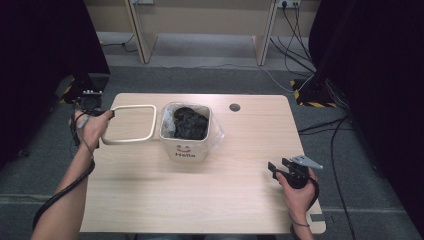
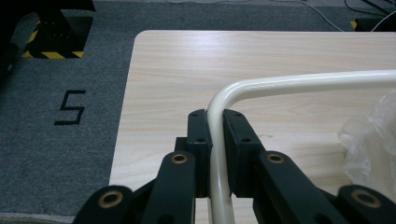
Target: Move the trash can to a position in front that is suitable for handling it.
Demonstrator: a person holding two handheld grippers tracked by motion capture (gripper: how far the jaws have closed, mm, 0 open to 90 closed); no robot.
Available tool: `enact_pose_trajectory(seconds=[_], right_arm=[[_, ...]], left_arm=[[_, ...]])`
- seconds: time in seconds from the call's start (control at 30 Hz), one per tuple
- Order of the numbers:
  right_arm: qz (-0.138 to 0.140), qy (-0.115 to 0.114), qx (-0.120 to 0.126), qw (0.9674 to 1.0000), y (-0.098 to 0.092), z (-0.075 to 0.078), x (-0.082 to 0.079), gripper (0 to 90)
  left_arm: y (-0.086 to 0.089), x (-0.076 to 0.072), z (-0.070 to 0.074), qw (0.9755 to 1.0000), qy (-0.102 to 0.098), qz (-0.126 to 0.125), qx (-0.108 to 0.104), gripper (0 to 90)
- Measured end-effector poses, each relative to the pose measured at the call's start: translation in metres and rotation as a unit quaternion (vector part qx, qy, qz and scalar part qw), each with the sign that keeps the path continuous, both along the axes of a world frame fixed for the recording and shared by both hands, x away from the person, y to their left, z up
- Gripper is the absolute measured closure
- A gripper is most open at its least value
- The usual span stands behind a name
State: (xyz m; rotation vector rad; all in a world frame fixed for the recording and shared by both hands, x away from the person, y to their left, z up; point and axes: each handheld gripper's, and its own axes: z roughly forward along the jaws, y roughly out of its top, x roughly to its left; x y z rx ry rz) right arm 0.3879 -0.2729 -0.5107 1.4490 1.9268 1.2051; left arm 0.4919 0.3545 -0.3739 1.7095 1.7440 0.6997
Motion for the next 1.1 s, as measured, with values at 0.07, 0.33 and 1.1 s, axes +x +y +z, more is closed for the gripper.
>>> enact_pose_trajectory(seconds=[0.07,0.33,1.1], right_arm=[[0.0,0.0,-0.001,1.0,0.0,0.0,0.0,34.3],[0.0,-0.001,-0.001,1.0,0.0,0.0,0.0,34.4],[-0.002,-0.002,0.0,1.0,0.0,0.0,-0.001,34.7]], left_arm=[[0.001,-0.001,-0.002,1.0,0.001,0.0,0.0,81.2],[0.004,-0.002,-0.01,1.0,0.006,-0.002,-0.003,81.2],[0.015,-0.011,-0.038,0.9999,0.013,0.0,-0.01,81.2]])
